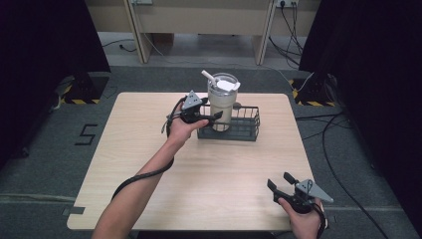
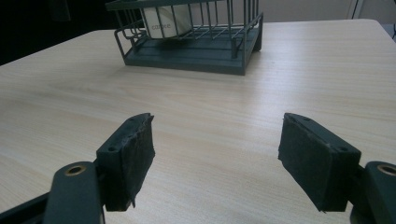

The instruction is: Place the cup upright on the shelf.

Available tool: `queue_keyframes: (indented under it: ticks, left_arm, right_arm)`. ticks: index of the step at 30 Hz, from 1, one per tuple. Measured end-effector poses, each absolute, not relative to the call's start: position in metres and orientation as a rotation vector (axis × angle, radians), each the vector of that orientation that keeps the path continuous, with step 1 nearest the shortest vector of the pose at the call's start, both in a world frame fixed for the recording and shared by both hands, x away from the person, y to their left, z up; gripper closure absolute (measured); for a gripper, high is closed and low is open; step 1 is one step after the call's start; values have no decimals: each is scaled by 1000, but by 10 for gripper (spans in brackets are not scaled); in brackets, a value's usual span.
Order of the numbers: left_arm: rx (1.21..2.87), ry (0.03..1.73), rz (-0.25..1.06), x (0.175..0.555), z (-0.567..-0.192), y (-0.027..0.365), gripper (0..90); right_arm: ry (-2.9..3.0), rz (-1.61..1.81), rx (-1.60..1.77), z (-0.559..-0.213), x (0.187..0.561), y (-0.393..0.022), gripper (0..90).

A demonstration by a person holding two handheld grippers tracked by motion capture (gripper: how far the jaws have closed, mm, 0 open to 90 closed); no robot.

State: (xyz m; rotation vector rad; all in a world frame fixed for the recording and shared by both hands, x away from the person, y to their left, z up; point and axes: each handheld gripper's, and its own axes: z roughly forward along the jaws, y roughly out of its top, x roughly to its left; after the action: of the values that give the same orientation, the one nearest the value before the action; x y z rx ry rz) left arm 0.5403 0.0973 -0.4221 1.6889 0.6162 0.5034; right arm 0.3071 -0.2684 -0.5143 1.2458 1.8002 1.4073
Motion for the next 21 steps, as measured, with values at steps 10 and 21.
queue_keyframes:
  ticks: [10, 21]
  left_arm:
    - [1698, 604, 501, 524, -421, 111, 143]
    - [1702, 595, 513, 500, -424, 131, 144]
  right_arm:
    - [1806, 1409, 1250, -515, 307, -265, 268]
    - [1806, 1404, 1247, -515, 307, -264, 268]
